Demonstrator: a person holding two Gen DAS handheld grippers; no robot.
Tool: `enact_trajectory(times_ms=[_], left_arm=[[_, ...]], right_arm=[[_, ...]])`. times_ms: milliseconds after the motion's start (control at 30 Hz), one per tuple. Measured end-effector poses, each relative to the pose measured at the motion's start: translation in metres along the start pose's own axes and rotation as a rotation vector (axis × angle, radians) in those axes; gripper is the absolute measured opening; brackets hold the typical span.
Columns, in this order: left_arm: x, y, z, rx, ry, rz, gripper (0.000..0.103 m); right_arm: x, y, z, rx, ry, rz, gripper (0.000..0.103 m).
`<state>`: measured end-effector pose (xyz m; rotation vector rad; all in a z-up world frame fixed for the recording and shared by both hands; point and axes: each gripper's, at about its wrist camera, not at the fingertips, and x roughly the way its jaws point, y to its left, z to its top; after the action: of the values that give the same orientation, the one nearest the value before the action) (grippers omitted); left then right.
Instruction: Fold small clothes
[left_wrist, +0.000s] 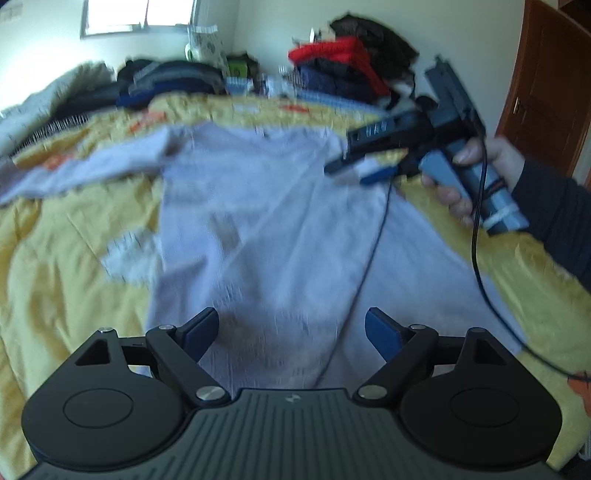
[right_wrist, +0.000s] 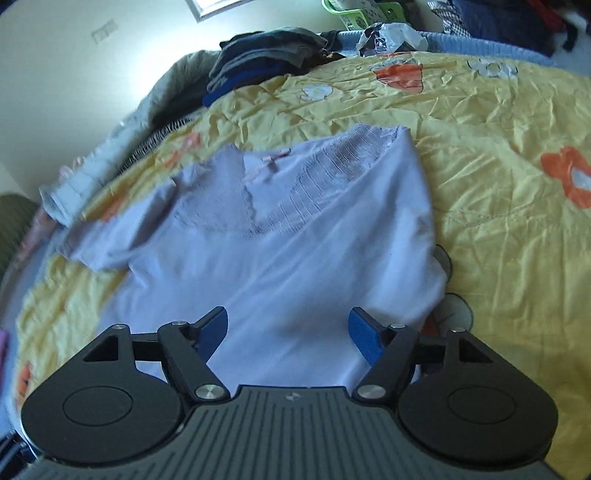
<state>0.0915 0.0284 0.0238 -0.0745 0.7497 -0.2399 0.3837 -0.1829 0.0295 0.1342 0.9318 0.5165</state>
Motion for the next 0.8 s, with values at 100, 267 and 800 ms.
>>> enact_trajectory(times_ms=[100, 267, 800], left_arm=[[0.004, -0.004, -0.011, 0.065, -0.010, 0.033, 0.085], [0.005, -0.010, -0.013, 0.093, -0.004, 0.059, 0.085], [-0.030, 0.281, 0.064, -0.947, -0.450, 0.263, 0.090]], right_arm=[[0.001, -0.002, -0.004, -0.014, -0.022, 0.014, 0.078], [0.006, 0.012, -0.001, -0.054, 0.001, -0.030, 0.083], [-0.002, 0.061, -0.058, -0.195, -0.123, 0.038, 0.093]])
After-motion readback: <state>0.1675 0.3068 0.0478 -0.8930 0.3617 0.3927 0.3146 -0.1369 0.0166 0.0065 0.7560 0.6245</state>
